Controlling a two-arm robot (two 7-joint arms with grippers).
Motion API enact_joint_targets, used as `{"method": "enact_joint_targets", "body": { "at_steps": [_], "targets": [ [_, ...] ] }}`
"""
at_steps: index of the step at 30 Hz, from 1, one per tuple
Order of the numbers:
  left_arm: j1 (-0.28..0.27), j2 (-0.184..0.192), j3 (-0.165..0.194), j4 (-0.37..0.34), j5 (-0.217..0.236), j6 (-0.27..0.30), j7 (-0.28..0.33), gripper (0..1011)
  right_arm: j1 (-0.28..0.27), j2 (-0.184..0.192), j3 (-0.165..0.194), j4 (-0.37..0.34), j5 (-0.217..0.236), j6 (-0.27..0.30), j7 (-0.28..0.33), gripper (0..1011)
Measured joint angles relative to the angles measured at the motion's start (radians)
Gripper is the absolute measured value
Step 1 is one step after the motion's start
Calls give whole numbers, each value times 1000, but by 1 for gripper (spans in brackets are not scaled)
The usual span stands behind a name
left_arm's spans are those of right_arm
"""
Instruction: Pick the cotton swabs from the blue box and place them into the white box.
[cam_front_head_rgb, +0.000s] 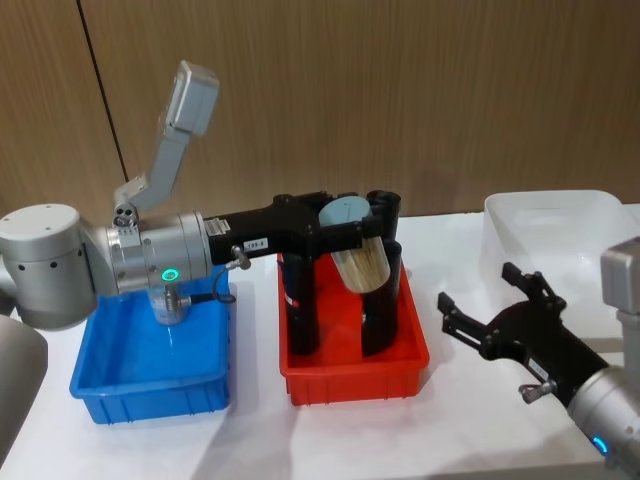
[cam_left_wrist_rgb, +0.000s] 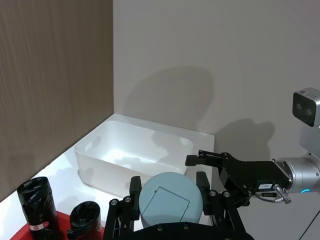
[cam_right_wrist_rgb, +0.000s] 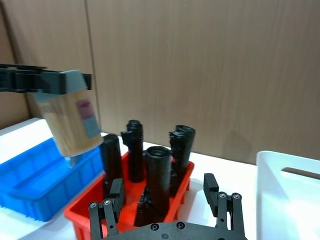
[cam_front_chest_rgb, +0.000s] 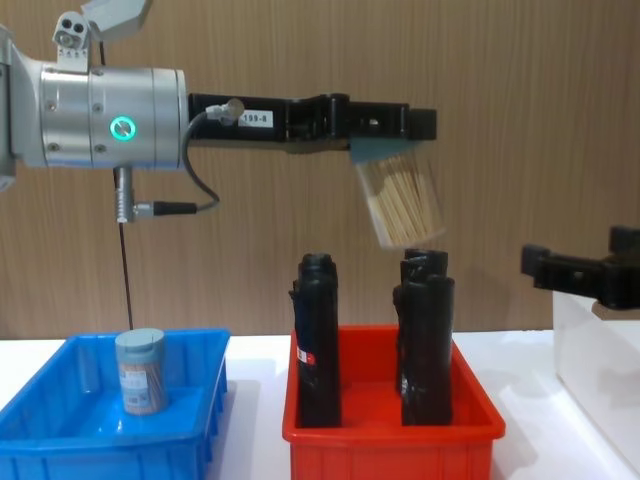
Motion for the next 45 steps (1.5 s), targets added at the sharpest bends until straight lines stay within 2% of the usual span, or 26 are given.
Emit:
{"method": "enact_joint_targets", "body": {
  "at_steps": [10,19,33,45],
  "targets": [
    [-4,-2,1,5,-1,1,-6,671,38,13,1,-16,-2,84,108,1002],
    [-6,-3,2,7,-1,2,-9,671,95,20,5,-17,-1,169,215,1002],
    [-7,-4,2,9,0,3,-10,671,172,9,1,12,0,242,302,1002],
    [-8,-4,2,9,0,3,-11,671,221,-6,-12,31,-5,276,356,1002]
  ]
}}
